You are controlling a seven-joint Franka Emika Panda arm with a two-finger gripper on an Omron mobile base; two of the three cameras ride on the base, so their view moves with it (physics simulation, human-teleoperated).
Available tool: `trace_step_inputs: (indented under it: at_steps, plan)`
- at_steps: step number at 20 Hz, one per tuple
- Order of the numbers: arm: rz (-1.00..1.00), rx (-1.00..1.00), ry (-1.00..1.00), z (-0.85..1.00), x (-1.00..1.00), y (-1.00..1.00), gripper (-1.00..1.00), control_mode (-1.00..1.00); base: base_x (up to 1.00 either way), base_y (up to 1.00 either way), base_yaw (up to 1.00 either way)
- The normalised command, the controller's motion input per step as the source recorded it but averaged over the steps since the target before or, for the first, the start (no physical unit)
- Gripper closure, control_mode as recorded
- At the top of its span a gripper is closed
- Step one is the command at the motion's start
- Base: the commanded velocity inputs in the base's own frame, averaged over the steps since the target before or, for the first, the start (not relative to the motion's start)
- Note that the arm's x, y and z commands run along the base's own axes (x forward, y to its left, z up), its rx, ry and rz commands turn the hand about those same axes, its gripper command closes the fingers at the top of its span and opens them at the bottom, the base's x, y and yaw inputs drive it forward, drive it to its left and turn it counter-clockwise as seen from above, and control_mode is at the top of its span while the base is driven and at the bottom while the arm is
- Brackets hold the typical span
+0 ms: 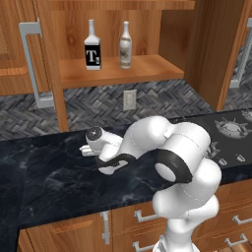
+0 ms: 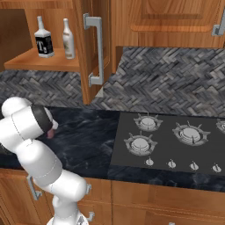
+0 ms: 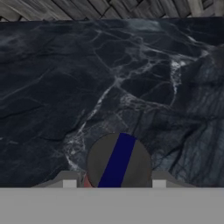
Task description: Sort all alcoholic drinks to one cabinet, and non-alcoholic drinks to the other.
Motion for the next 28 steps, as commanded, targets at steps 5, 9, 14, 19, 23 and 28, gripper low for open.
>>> trace_step_inputs:
  at_steps: [5, 9, 14, 19, 23, 28]
  plan:
    - [0.00, 0.02, 0.00, -0.16, 0.02, 0.00, 1.00, -1.00, 0.00, 0.00, 0.00]
    - [0.00, 0.00, 0.00, -0.12, 0.01, 0.00, 1.00, -1.00, 0.00, 0.00, 0.00]
    - [0.00, 0.00, 0.00, -0.02, 0.00, 0.00, 1.00, -1.00, 0.00, 0.00, 0.00]
    - [0.00, 0.00, 0.00, -0.01, 0.00, 0.00, 1.00, -1.00, 0.00, 0.00, 0.00]
    - [-0.01, 0.00, 0.00, 0.07, -0.04, 0.02, 1.00, -1.00, 0.00, 0.00, 0.00]
    - [-0.08, 0.00, -0.01, 0.34, -0.27, 0.01, 1.00, -1.00, 0.00, 0.00, 0.00]
